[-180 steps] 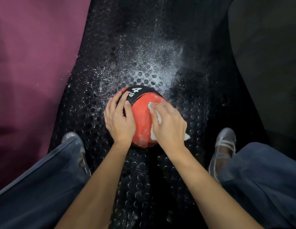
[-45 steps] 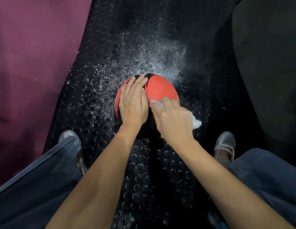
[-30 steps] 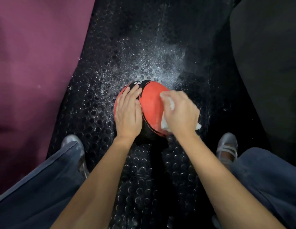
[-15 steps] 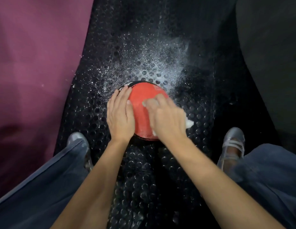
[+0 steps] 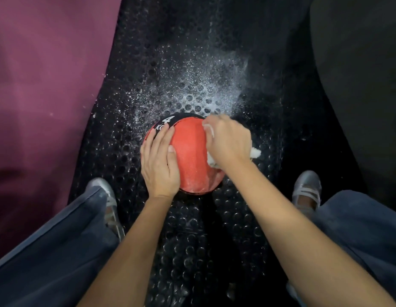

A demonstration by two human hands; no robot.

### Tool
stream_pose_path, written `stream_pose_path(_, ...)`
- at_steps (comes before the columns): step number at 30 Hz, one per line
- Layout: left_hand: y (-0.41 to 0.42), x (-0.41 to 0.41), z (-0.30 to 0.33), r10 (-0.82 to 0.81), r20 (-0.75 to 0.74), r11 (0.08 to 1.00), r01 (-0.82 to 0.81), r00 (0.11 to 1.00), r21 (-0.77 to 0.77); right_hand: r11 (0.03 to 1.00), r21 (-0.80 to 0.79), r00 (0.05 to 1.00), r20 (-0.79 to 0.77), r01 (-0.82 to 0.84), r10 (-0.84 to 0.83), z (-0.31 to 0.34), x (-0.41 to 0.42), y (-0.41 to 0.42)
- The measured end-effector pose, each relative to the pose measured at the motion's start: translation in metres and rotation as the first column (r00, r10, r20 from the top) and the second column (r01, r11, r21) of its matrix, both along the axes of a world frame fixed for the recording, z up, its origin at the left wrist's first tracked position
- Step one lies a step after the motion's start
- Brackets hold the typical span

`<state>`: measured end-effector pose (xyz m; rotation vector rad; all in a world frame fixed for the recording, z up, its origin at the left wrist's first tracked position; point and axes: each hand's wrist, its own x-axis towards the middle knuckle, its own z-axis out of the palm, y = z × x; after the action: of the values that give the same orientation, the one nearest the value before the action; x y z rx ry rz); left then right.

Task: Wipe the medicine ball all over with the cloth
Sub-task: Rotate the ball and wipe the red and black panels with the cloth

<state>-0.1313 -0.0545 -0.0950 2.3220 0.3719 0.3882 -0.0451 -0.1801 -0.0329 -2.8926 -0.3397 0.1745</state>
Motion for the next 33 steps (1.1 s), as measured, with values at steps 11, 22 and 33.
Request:
stream_pose_path(11, -0.006, 0.000, 0.001, -0.012, -0.002, 0.999, 0.012, 1.000, 0.041, 0.997, 0.021, 0.996, -0.047, -0.076, 0.077, 0.005, 0.006, 0.004)
stream_pose_path(22, 0.007, -0.002, -0.002, -0.056, 0.023, 0.997, 0.055, 0.998, 0.046, 0.995, -0.003, 0.993, -0.054, -0.104, 0.104, 0.008, 0.012, 0.010)
stream_pose_path(33, 0.000, 0.004, 0.001, -0.061, -0.026, 0.995, 0.063, 0.998, 0.079, 0.982, 0.001, 0.981, -0.028, -0.190, 0.190, 0.016, 0.003, 0.018)
